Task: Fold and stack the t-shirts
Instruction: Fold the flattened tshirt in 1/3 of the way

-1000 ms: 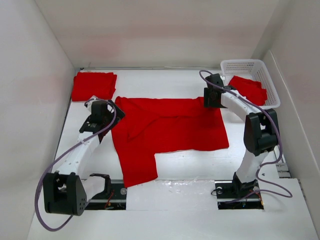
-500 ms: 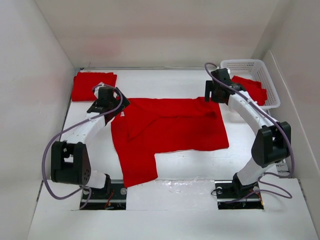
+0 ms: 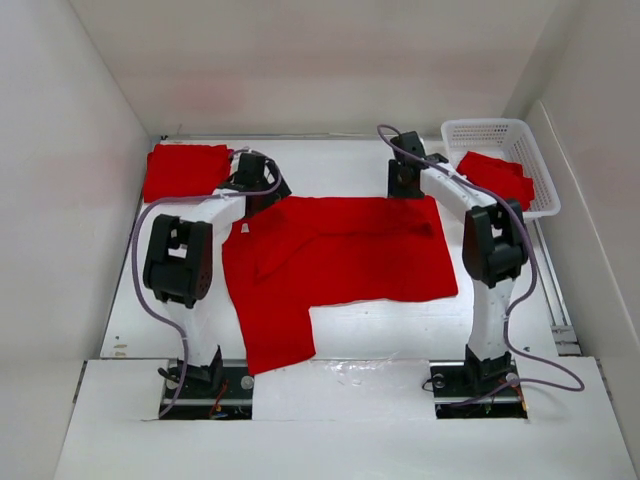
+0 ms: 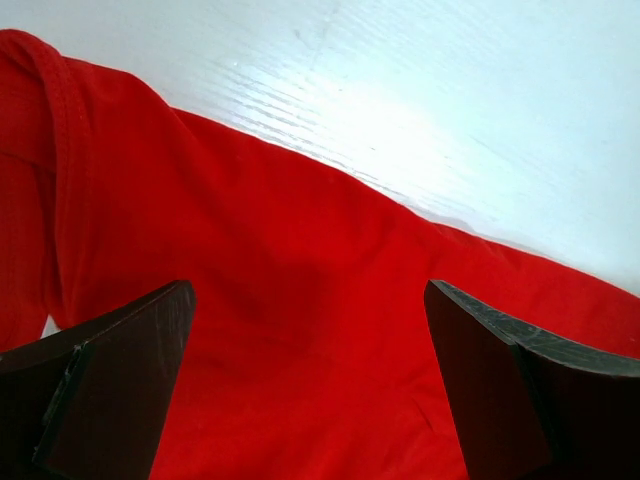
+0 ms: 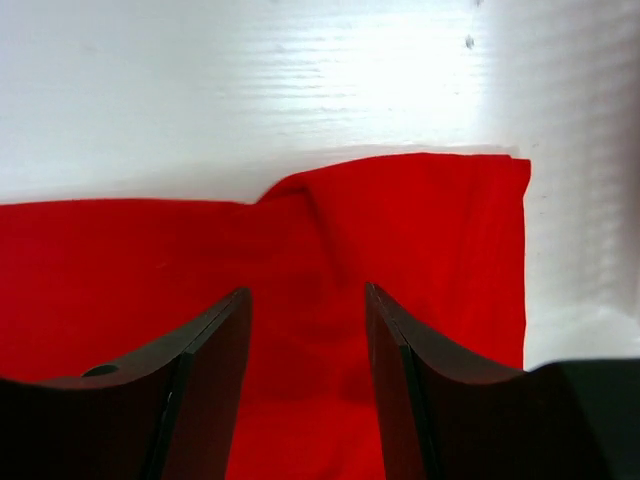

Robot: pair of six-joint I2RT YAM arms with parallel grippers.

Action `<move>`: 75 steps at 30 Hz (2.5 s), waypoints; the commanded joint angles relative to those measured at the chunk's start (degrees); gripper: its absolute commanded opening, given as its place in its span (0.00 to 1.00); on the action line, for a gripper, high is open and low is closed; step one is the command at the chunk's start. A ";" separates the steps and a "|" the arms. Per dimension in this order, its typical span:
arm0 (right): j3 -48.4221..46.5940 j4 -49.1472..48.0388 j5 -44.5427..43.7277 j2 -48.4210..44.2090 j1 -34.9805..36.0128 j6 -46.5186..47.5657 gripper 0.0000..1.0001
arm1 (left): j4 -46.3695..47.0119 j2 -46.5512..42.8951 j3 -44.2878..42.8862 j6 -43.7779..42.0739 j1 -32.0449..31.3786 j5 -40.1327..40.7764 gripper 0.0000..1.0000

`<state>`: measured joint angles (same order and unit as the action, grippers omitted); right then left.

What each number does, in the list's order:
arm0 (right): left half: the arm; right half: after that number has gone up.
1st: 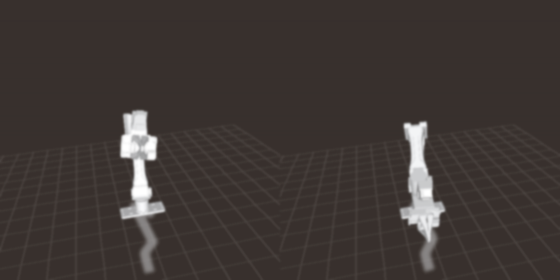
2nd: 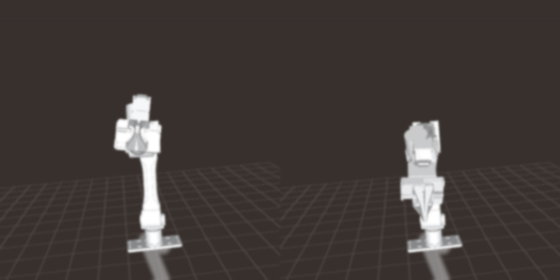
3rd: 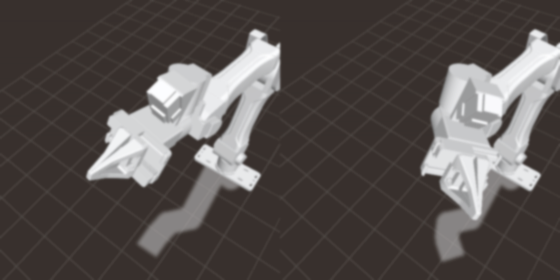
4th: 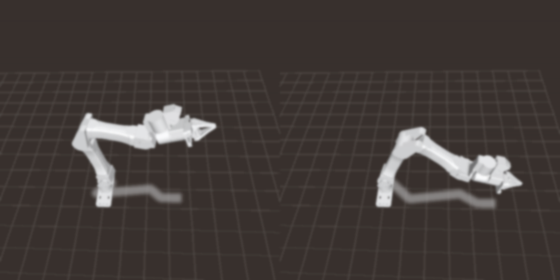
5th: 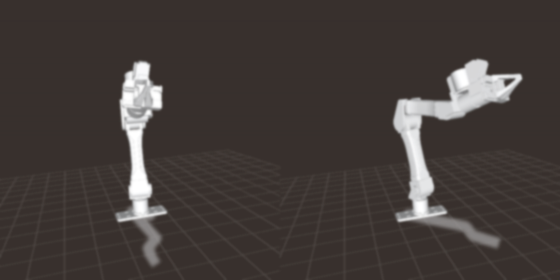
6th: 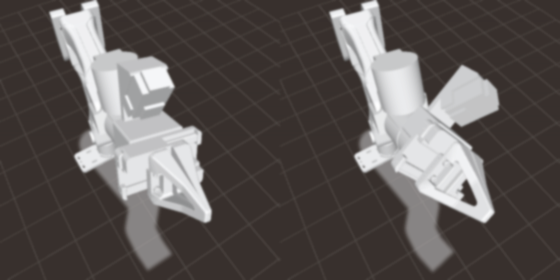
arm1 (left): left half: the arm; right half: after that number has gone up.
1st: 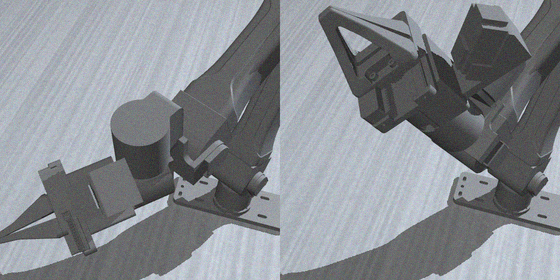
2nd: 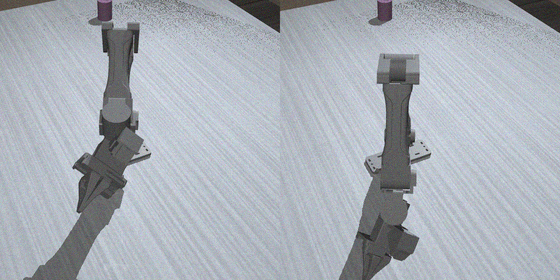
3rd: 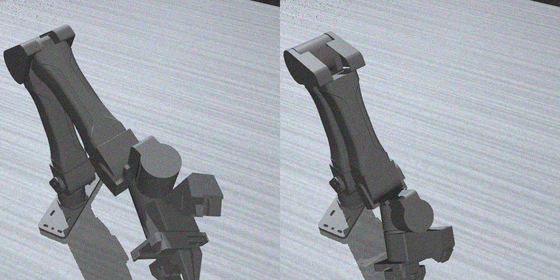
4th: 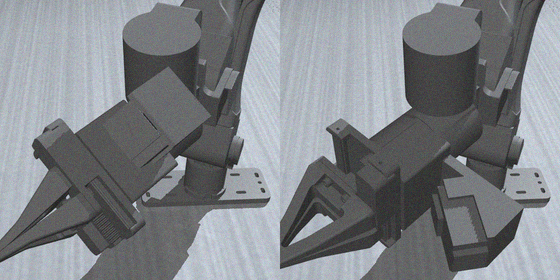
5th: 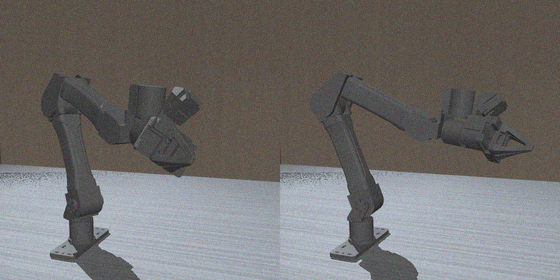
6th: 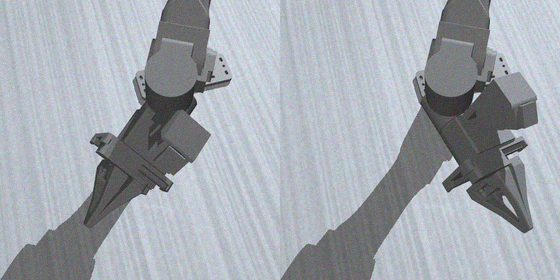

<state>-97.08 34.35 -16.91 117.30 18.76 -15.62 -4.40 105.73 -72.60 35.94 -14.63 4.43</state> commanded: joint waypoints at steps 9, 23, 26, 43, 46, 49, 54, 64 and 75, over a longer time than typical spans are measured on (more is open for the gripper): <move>-5.49 0.90 7.58 9.27 -8.03 -0.29 0.51 | -1.91 12.47 -11.49 -2.02 3.46 -1.00 1.00; -13.39 5.03 4.96 13.65 -12.88 -0.65 0.49 | -4.82 17.13 -16.16 -2.63 7.60 -2.84 1.00; -17.26 6.25 5.65 15.85 -12.35 -0.03 0.50 | -5.87 18.98 -20.38 -4.12 7.60 -5.47 1.00; -27.92 9.60 3.73 15.34 -8.31 6.82 0.72 | -9.39 26.89 -42.36 -9.66 7.07 -10.93 1.00; -25.37 9.60 2.40 12.35 -7.60 6.83 0.89 | -9.39 25.23 -42.98 -9.66 6.55 -10.93 1.00; -22.47 9.60 3.27 10.24 -7.07 4.81 1.00 | -9.39 23.39 -43.59 -10.36 5.41 -10.93 1.00; -13.42 6.35 10.48 5.06 -7.07 1.91 1.00 | -9.40 19.08 -39.65 -10.37 3.30 -10.93 1.00; -1.37 0.19 17.43 3.55 -9.18 -0.56 1.00 | -4.21 9.06 -20.22 -9.05 3.30 -12.43 1.00; 6.37 -1.22 17.96 0.84 -9.18 -1.78 1.00 | -5.26 5.28 -14.59 -9.05 3.30 -9.62 1.00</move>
<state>-91.81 33.67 0.08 120.22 9.61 -15.79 -10.22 116.53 -87.66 26.85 -11.51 -6.42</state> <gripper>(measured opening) 0.999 0.993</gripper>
